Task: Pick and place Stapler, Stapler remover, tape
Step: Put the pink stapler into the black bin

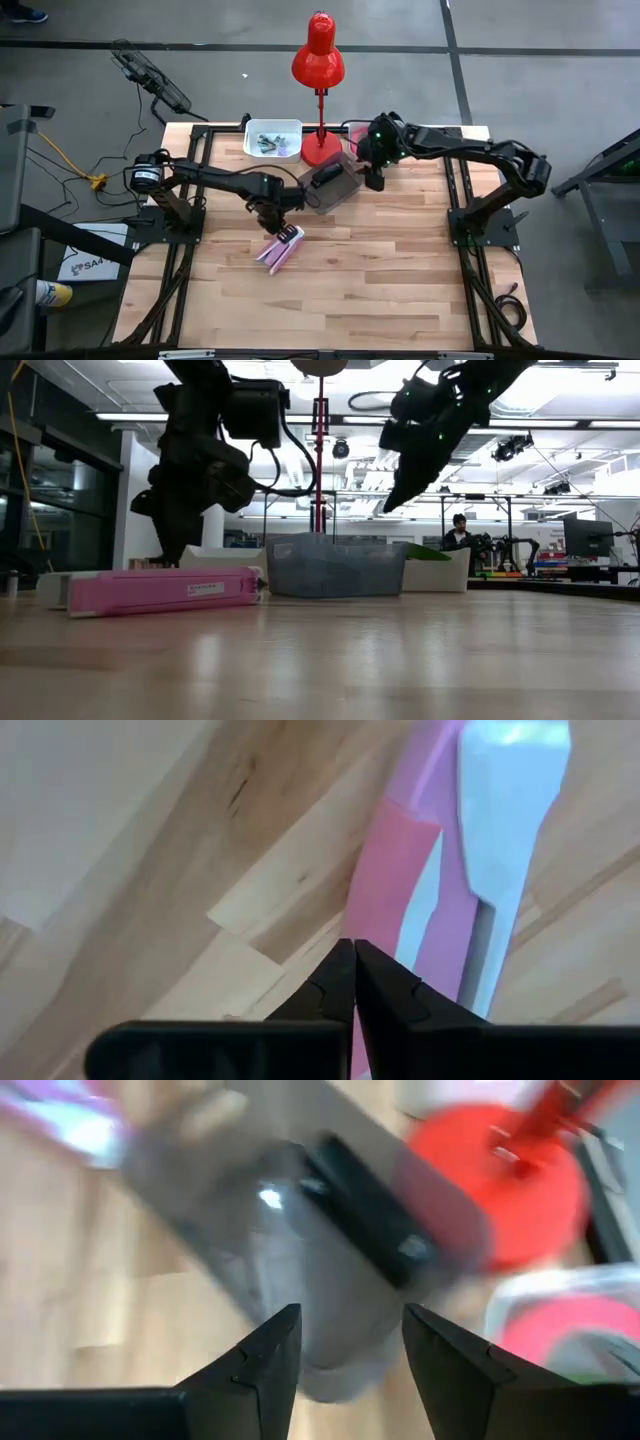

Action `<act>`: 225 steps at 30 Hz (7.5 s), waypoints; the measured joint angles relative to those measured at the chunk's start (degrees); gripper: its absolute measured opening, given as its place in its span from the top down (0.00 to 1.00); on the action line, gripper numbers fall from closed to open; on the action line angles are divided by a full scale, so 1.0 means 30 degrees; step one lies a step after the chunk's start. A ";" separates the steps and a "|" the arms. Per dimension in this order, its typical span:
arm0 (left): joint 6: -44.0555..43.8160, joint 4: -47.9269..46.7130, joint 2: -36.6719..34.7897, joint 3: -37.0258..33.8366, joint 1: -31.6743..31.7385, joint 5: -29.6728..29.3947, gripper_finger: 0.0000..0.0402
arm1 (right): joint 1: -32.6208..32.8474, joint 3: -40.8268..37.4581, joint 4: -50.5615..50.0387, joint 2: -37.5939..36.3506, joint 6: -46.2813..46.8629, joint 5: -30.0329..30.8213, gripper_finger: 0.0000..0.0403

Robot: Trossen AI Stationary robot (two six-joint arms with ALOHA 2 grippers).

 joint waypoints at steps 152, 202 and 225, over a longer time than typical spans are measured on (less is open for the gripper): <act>-0.6615 -0.7425 -0.0051 -0.2433 -0.5121 -0.6050 0.11 | 1.0527 0.8721 -0.3974 0.9690 -0.5079 0.2543 0.51; 0.7359 1.9951 -2.4708 -2.0567 -0.5990 -1.0636 0.11 | 0.8897 0.8757 -0.6881 0.4779 -0.4755 0.9281 0.51; 1.3776 1.9914 -2.8779 -2.0648 0.1132 -0.1853 0.11 | 0.3231 0.6587 -0.8455 0.3632 -0.9214 0.8747 0.51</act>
